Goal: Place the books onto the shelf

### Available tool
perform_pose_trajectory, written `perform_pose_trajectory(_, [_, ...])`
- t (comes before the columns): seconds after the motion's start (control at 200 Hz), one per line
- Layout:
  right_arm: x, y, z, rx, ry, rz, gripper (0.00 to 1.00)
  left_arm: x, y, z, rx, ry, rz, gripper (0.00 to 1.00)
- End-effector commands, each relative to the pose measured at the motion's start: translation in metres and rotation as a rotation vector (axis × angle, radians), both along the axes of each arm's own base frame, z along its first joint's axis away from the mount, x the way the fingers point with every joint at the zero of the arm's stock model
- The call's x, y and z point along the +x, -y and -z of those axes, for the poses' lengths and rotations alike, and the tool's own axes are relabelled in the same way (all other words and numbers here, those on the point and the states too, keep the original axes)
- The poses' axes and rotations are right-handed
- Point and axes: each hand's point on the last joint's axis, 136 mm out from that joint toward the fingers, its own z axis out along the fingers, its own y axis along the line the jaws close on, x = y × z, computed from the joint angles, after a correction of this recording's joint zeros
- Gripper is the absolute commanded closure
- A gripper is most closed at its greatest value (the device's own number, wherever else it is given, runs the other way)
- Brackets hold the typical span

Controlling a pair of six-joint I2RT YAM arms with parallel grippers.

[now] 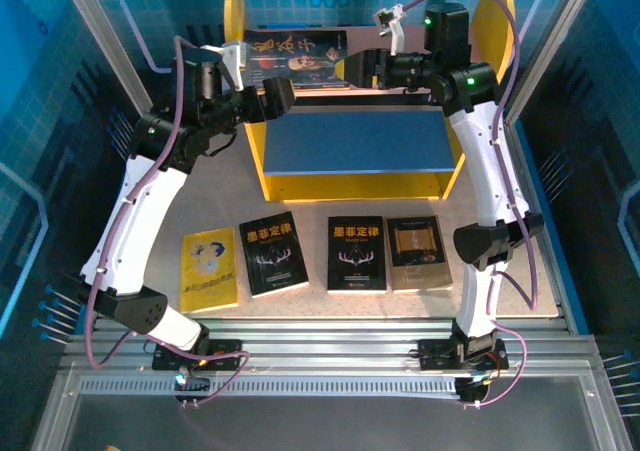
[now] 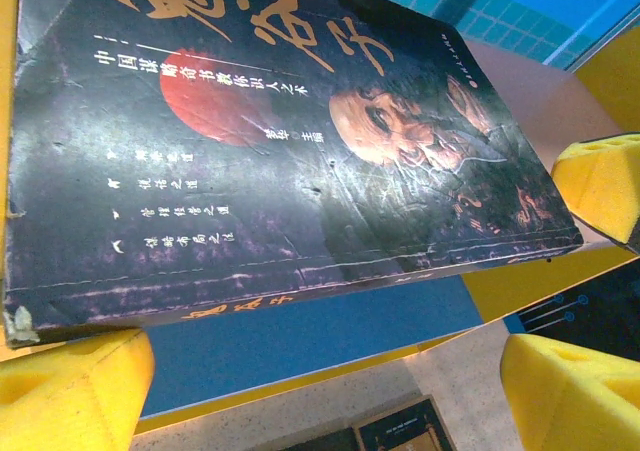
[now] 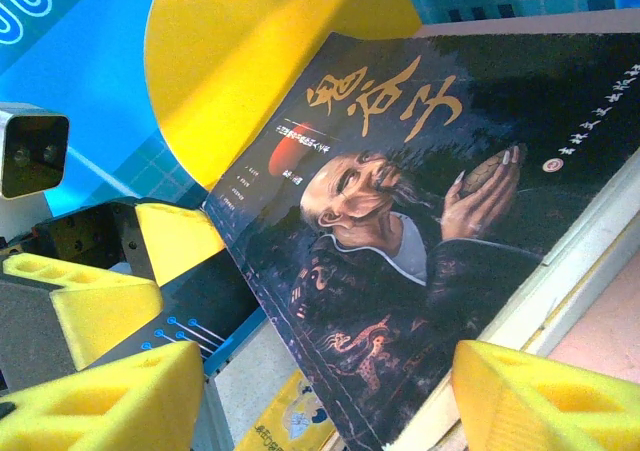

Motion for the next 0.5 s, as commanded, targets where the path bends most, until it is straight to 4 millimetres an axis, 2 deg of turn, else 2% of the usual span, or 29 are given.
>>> perform_pose_trajectory(0.0, [-0.0032,-0.0101,-0.0093,0.028,0.027,-0.038,0.32,0.0046,-0.0048,-0.0181,0.012,0.069,-0.013,0.09])
perform_pose_trajectory(0.495, [-0.0002,-0.0108,-0.0099,0.037,0.025,-0.033,0.32,0.0102,-0.0083,-0.0213,0.019,0.089,-0.017,0.09])
